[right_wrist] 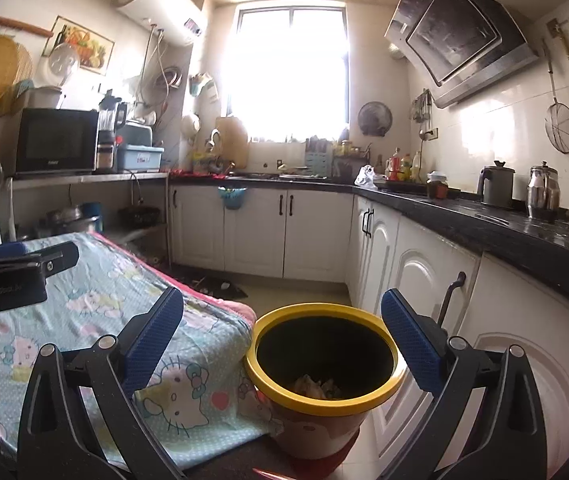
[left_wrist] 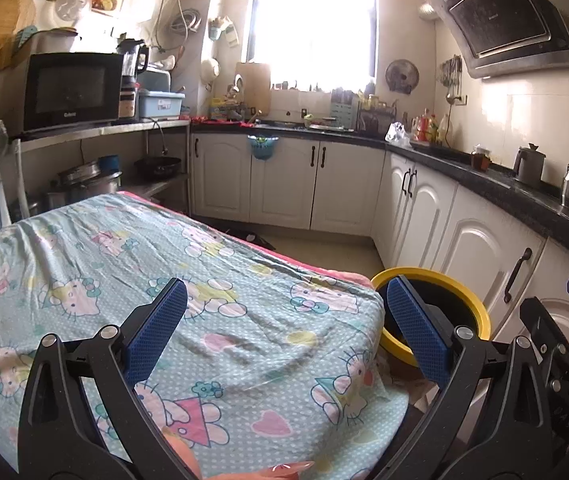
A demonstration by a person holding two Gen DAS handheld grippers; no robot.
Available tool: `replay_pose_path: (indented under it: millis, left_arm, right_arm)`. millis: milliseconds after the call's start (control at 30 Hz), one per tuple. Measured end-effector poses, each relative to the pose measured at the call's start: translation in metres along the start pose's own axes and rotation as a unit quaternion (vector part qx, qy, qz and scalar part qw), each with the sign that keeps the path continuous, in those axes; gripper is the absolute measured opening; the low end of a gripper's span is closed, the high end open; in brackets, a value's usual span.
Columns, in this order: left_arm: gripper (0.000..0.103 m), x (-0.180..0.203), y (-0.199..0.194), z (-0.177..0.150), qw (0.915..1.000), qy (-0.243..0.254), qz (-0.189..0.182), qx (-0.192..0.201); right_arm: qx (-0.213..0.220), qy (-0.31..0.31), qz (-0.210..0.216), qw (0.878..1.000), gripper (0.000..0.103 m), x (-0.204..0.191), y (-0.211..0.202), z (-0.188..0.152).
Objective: Collect trash
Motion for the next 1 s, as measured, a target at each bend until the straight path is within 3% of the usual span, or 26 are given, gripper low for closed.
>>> replay_pose_path:
  millis: [1000]
  left_arm:
    - [0.092,0.0039,-0.0043,0.0005,1.0,0.004,-0.003,0.009]
  right_arm:
    - [-0.013,0.01,0.006,1.0,0.097,0.0016,0.0053,-0.0037]
Point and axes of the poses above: each gripper's, at about its wrist camera, not at the fingertips, and y roughly the way its jaws point, x to its right, z to its top, the point moved 8 cm from there along y, roughly the way its jaws point, and after that the axes turned 3 degrees about -z, right-handed, at the moved point
